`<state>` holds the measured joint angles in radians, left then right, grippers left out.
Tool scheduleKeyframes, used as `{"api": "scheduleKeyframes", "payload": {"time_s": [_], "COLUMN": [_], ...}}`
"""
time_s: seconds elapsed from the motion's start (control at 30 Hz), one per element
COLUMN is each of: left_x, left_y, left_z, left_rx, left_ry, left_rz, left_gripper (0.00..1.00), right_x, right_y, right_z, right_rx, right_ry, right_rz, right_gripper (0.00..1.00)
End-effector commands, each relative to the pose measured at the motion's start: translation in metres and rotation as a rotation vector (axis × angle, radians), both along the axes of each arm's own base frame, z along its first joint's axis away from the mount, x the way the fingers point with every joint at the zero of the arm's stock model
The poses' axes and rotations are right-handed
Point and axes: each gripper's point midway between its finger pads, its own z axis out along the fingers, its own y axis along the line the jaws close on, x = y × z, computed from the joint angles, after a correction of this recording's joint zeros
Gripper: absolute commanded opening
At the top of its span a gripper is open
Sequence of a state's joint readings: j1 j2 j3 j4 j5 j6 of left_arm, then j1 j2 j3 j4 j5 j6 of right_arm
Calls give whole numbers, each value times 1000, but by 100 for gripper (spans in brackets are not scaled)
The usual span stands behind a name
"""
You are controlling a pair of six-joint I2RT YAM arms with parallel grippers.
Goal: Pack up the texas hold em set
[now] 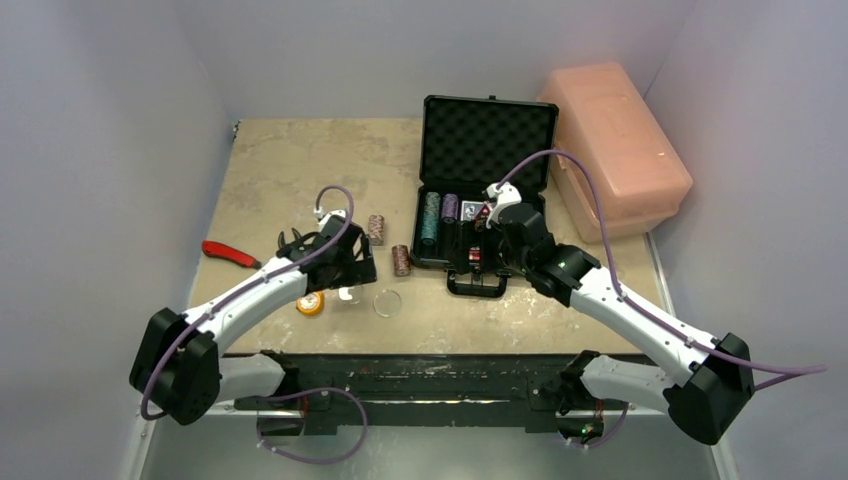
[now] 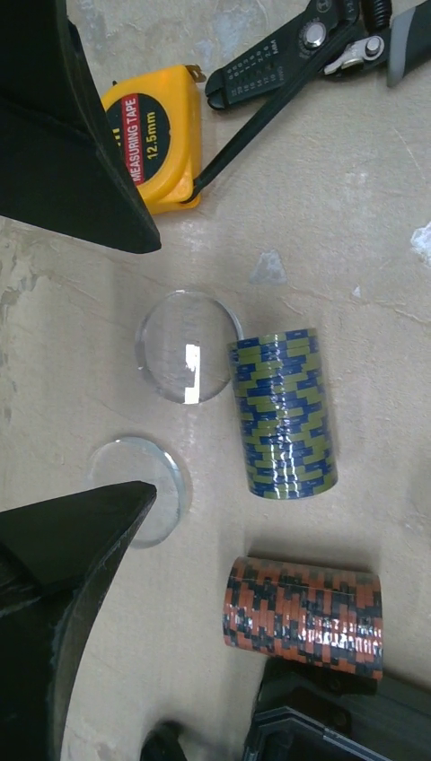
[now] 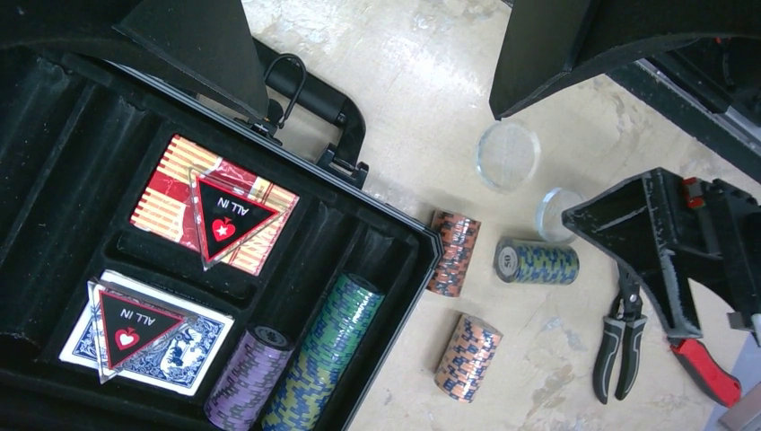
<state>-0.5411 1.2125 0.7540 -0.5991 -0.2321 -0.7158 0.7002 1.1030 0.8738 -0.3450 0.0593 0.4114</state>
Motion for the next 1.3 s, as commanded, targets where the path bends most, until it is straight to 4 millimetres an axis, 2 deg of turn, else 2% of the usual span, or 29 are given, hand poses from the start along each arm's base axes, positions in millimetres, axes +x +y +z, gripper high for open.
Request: {"api": "scheduleKeyframes", "payload": {"time_s": [0.0,0.17,0.33,0.7,1.27], "left_x": [27,35,39,47,53], "left_y": [-10,-16,-14,-19,-25], "left_z": [20,21,15,2,-19], "left_rx": [8,33,107,145,159], "left_ry": [-72,-79,-46,-29,-15], "left_rz": [32,45,85,124,128], "left_gripper": [100,100,100,99,89], "right_x": [-2,-1,-2,-5,-8], "right_y": [3,3,3,-1,-3], "right_z": [5,3,4,3,5], "right_rx": [24,12,11,4,12], "right_ry": [-8,-1,0,2,0], "right_rz": [12,13,13,10,14], "right_gripper": [99,99,99,99,99]}}
